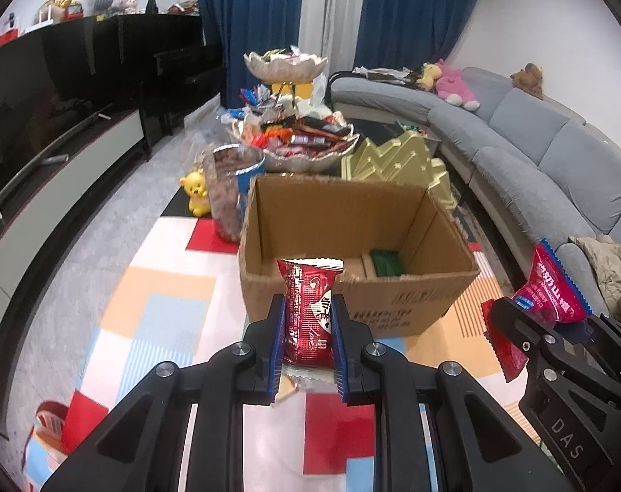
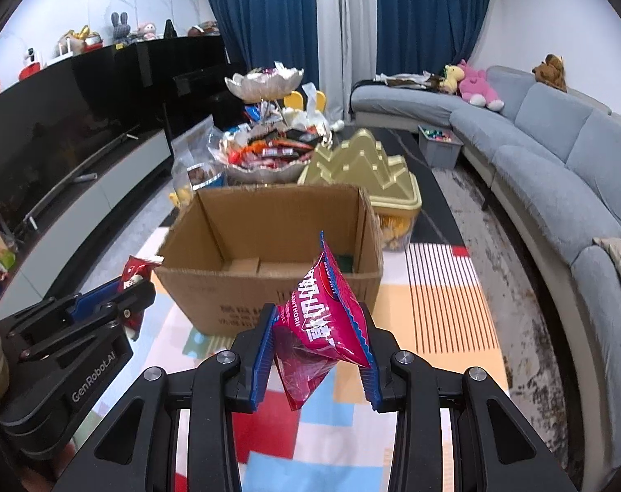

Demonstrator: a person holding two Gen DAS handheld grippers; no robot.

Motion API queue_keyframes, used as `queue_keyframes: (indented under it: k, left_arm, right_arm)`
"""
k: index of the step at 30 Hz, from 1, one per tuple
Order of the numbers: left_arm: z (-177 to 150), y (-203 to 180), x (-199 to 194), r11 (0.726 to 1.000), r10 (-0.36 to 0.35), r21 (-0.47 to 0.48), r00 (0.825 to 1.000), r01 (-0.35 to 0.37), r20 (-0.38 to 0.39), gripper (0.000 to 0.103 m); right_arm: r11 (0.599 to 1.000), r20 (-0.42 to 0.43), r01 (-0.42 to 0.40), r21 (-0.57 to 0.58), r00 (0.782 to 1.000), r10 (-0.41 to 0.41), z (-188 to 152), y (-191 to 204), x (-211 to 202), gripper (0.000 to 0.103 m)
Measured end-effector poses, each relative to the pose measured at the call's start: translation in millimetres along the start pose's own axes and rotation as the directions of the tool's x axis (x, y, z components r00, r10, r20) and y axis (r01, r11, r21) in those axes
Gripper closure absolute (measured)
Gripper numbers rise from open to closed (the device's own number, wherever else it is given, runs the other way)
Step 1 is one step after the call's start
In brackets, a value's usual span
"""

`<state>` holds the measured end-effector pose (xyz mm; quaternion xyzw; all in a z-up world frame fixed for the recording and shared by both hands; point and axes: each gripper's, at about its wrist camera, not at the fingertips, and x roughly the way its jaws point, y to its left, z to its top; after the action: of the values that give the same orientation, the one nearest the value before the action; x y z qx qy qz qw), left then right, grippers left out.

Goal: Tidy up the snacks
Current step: 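Lift and carry the red snack and pink candy bag over the box, then open both tools to drop the red snack and pink bag into the box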

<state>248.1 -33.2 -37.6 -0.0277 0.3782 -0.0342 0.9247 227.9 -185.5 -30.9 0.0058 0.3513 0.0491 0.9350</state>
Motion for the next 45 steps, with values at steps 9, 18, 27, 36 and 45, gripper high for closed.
queue_keyframes:
  k: [9, 18, 27, 36, 45]
  left_arm:
    - [36.4, -0.4, 8.1, 1.000, -0.008, 0.028, 0.999, 0.007, 0.042, 0.082]
    - [63.2, 1.4, 25.4, 0.999, -0.024, 0.043, 0.998, 0.021, 0.053, 0.082]
    - [82.3, 3.9, 47.6, 0.998, -0.021, 0.064, 0.999, 0.018, 0.049, 0.082]
    - [89.5, 7.9, 76.1, 0.998, -0.023, 0.059, 1.000, 0.022, 0.021, 0.082]
    - [88.6, 7.3, 101.9, 0.998, -0.033, 0.062, 0.999, 0.033, -0.008, 0.082]
  right_arm:
    - [1.000, 0.042, -0.008, -0.005, 0.999, 0.008, 27.3, 1.4, 3.9, 0.065]
    - [1.000, 0.071, -0.003, -0.031, 0.997, 0.005, 54.5, 5.1, 17.6, 0.065]
    - [0.999, 0.075, -0.001, -0.045, 0.997, 0.004, 74.7, 7.8, 37.5, 0.065]
    - [0.999, 0.058, -0.004, -0.051, 0.998, 0.007, 85.6, 9.1, 61.7, 0.065]
    - [0.999, 0.023, -0.007, -0.047, 1.000, 0.008, 83.6, 4.7, 87.3, 0.065]
